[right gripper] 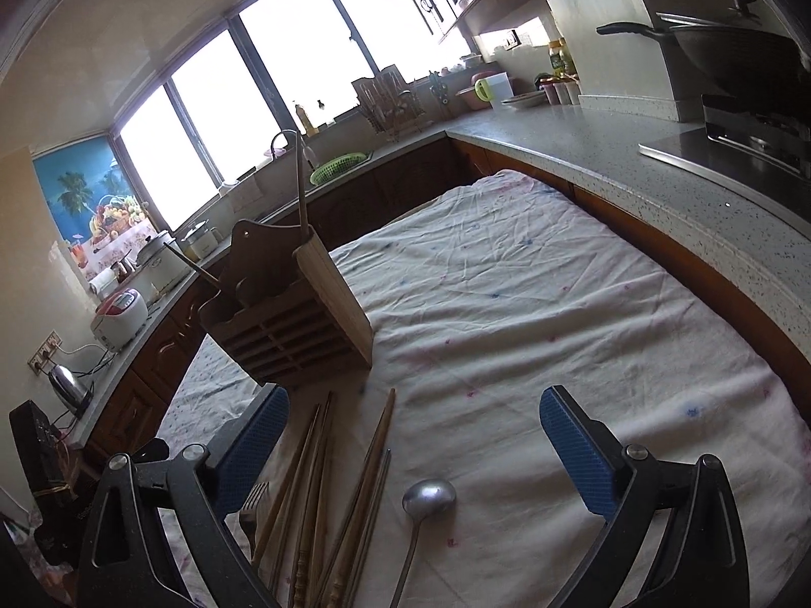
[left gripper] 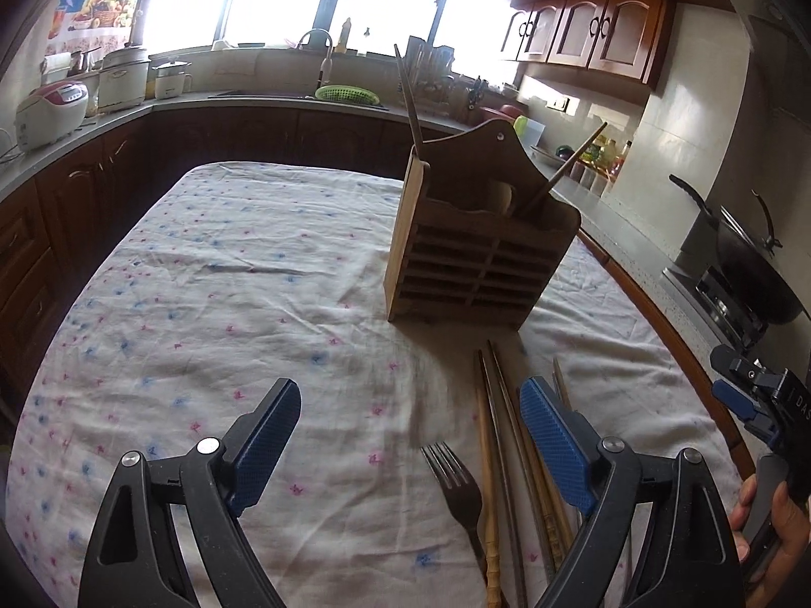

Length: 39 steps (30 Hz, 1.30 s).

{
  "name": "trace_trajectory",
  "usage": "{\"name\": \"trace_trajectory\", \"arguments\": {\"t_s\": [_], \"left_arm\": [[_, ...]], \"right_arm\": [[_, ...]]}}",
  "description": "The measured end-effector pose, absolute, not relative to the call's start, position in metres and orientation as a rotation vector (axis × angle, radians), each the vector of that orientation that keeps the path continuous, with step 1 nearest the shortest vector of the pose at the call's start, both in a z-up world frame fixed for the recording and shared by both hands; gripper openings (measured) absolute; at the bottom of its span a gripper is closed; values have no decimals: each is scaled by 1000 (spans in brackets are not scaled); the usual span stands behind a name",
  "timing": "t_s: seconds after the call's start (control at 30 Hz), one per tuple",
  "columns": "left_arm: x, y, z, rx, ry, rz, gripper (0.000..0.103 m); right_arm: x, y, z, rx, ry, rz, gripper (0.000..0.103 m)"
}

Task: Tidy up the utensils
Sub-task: 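Move both tools back down to the remaining chopsticks on the cloth, then close the left tool on a wooden chopstick while the right tool grasps another chopstick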

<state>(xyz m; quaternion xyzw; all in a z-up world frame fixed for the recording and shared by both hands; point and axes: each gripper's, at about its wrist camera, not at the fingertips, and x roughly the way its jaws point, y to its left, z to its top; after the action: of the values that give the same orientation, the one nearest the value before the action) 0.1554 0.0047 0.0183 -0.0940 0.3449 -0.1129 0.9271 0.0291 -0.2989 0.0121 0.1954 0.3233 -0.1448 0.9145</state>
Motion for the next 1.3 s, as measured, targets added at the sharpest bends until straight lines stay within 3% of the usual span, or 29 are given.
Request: {"name": "trace_trajectory", "arguments": {"t_s": [0.53, 0.6, 0.77, 0.93, 1.03, 1.1, 1.3], "left_arm": [[185, -23, -1, -112, 818, -230, 86], [191, -28, -3, -101, 835, -236, 81], [209, -46, -13, -51, 899, -272, 70], [230, -66, -22, 5, 953, -301, 56], [243, -74, -29, 20, 988, -317, 43], [250, -78, -35, 33, 1008, -322, 31], [263, -80, -41, 28, 1021, -333, 29]], "right_arm": [[47, -286, -10, 365, 762, -277, 99], [51, -285, -12, 354, 772, -271, 92], [64, -285, -23, 353, 821, -258, 62], [82, -285, -40, 369, 878, -240, 48], [94, -286, -49, 369, 910, -234, 36], [104, -286, -55, 360, 934, -235, 33], [131, -289, -75, 346, 1010, -238, 20]]}}
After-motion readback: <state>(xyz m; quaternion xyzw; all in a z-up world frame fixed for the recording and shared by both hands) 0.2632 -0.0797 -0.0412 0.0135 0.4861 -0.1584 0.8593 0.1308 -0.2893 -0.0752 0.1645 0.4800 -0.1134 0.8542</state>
